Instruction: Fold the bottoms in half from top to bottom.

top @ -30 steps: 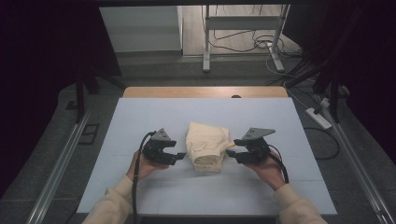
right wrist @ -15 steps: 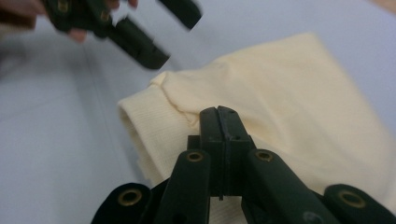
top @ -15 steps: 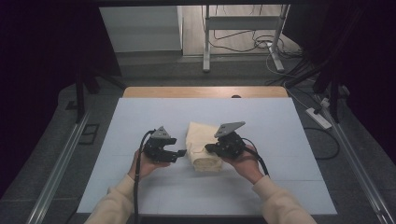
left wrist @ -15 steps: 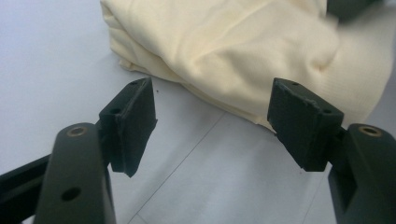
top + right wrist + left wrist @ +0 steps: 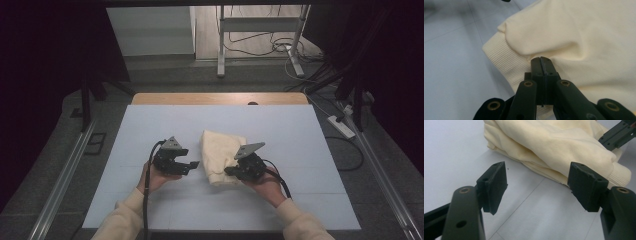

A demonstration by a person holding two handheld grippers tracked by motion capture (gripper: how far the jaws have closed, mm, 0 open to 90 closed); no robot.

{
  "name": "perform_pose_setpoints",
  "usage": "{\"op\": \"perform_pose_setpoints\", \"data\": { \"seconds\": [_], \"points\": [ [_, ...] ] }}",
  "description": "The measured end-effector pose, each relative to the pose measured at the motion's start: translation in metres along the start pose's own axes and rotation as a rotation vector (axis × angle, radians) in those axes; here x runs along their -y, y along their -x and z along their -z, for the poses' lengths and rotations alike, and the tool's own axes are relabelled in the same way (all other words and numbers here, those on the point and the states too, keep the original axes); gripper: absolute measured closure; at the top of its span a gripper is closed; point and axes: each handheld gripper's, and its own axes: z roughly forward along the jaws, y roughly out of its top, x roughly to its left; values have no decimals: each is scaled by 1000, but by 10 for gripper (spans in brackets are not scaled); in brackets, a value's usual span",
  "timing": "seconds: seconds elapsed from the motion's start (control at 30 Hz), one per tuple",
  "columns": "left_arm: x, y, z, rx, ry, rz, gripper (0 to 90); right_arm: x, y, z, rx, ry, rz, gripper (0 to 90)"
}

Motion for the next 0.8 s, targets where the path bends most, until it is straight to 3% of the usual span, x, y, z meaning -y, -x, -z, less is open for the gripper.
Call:
{"op": "perform_pose_setpoints", "data": {
  "seconds": [0.17,0.3,0.47,0.6,0.7,0.8],
  "points": [
    [1,0,0,-2,3,5,311,-1,-1,6,0,41,-6,893],
    [4,2,3,-9,7,15,309,1,-1,24,17,80,-7,892],
    [9,1,8,-17,16,31,309,16,4,46,63,110,-33,892],
    [14,1,11,-21,10,36,309,33,11,55,96,102,-69,889],
    [20,2,13,-26,5,40,308,44,16,59,108,84,-88,843],
    [27,3,18,-35,0,45,307,52,19,64,126,84,-103,674]
  ]
}}
